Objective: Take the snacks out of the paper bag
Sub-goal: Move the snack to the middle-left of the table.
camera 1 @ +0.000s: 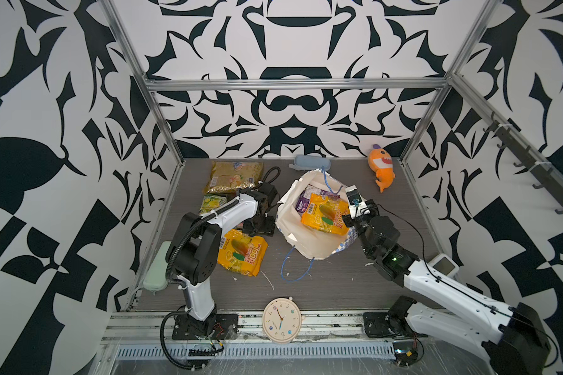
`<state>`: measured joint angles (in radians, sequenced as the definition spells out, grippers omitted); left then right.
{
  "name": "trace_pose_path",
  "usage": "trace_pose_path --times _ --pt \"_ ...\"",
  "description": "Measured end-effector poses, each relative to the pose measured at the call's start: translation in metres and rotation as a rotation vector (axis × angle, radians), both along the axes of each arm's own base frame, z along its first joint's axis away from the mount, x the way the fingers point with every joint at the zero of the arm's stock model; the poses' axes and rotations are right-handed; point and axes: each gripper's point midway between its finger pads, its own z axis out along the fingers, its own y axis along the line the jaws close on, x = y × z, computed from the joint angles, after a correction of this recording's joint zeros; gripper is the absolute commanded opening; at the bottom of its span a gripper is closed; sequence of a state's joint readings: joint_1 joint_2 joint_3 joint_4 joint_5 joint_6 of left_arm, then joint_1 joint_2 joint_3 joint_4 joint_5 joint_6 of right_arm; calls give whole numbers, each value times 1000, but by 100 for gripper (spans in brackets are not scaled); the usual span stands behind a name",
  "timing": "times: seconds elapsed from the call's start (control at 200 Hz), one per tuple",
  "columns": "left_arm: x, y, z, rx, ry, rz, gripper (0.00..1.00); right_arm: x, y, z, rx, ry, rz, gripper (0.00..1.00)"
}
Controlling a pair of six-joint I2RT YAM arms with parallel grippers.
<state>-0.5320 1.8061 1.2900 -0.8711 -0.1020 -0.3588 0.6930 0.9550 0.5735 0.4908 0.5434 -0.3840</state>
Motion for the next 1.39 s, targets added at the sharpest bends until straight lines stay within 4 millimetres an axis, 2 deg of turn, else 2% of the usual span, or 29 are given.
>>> trace_pose_path --times 0.22,0.3,0.375,0.4,0.465,0.52,0.575,0.65,0.75,0.865,0.955,1.025,1.135,1.23,1.395 --pt "-11 24 -7 45 18 65 74 0 0 -1 -1 2 0 0" --pt "-12 32 -6 71 16 80 82 0 0 -1 -1 2 0 0" --pt "-10 39 -3 94 3 94 84 0 0 -1 -1 2 0 0" --pt "-10 41 -1 100 -2 94 90 0 0 -1 -1 2 0 0" --pt "-10 44 8 114 -18 100 96 0 0 0 -1 2 0 0" --pt "-8 42 21 114 -50 105 100 0 0 -1 -2 2 0 0" --pt "-5 36 39 118 -103 102 99 0 0 -1 -2 2 0 0" --pt "-6 17 64 102 -182 79 100 0 0 -1 -2 2 0 0" --pt "-20 -1 77 102 -223 66 99 1 1 -1 -3 4 0 0" --pt "-47 0 60 165 -183 85 97 2 2 -3 -7 9 4 0" --pt "-70 13 40 226 -123 122 96 2 3 -3 -8 9 5 0" --pt "-83 24 32 268 -90 155 94 3 3 -3 -8 9 4 0" --pt "-91 34 30 290 -89 202 91 5 4 -3 -10 10 2 0" --pt "-96 43 31 291 -96 232 81 5 4 -3 -13 9 1 0" --pt "-103 52 18 295 -82 255 80 6 3 -2 -14 8 0 0"
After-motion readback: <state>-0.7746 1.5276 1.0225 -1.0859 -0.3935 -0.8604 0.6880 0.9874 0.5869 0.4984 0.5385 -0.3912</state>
